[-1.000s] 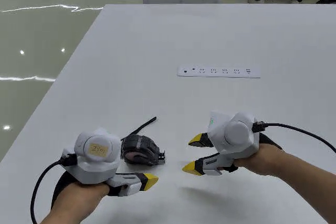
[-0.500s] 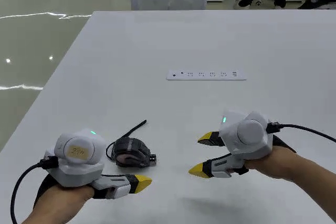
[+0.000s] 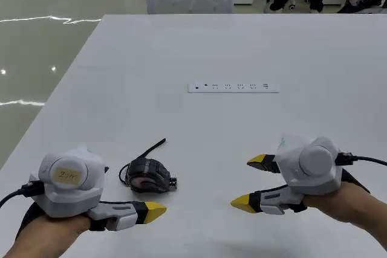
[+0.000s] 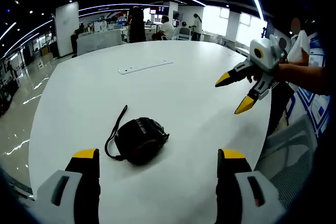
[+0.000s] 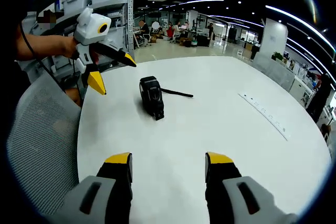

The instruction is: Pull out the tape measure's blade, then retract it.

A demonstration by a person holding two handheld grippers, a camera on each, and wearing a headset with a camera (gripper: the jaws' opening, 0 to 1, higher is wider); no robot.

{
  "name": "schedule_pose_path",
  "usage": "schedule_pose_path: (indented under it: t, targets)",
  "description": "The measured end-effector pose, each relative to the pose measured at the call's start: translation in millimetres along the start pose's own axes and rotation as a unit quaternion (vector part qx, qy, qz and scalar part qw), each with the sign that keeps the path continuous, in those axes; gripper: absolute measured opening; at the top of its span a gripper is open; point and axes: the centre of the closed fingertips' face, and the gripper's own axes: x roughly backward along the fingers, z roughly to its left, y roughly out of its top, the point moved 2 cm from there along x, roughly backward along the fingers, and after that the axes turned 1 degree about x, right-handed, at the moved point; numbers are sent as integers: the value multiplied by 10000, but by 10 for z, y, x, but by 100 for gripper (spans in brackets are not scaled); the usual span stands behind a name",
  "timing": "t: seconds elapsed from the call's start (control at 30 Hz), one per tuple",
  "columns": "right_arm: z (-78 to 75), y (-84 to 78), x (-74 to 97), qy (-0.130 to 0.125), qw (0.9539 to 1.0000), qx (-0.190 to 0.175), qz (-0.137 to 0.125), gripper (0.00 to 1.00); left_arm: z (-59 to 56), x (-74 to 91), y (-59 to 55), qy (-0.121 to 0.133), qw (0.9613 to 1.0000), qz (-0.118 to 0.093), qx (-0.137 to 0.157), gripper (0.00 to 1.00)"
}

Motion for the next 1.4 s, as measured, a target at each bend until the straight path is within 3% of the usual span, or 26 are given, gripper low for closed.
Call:
schedule_pose_path:
  t: [0.1, 0.23, 0.3, 0.37, 0.47, 0.57, 0.83, 0.9, 1.17, 1.23, 1.3, 1.4]
  targets:
    - [-41, -66, 63, -119, 9997, -209, -16, 59, -8, 49, 17, -49, 9999, -98, 20, 92]
    - [-25, -81, 153, -201, 9994, -284, -44, 60, 63, 65, -26, -24, 10000, -85, -18, 95]
    - [-33, -108, 182, -236, 9991, -353, -40, 62, -16, 112, 20, -51, 9999, -108, -36, 96]
    - [-29, -116, 222, -277, 9987, -433, -72, 64, -19, 124, 21, -65, 9999, -128, -44, 97]
    - [-26, -123, 276, -343, 9980, -508, -139, 65, 64, 116, -22, -83, 9998, -164, -84, 98]
    - [-3, -125, 349, -437, 9970, -611, -185, 68, 29, 167, -7, -75, 9998, -184, -59, 99]
    - [-19, -167, 474, -631, 9934, -861, -418, 74, 70, 201, -48, -92, 9996, -267, -55, 99]
    - [-12, -177, 498, -671, 9930, -860, -450, 75, 19, 223, -27, -83, 9996, -268, -56, 99]
    - [-1, -201, 518, -636, 9925, -899, -536, 81, -10, 223, -53, -159, 9992, -332, -120, 99]
    - [-3, -206, 518, -635, 9925, -901, -535, 82, 32, 211, -78, -175, 9992, -363, -88, 99]
    - [3, -194, 531, -636, 9925, -877, -560, 83, -38, 240, -34, -178, 9991, -374, -87, 99]
    - [-6, -212, 537, -656, 9925, -876, -551, 84, 24, 231, -68, -158, 9992, -361, -109, 99]
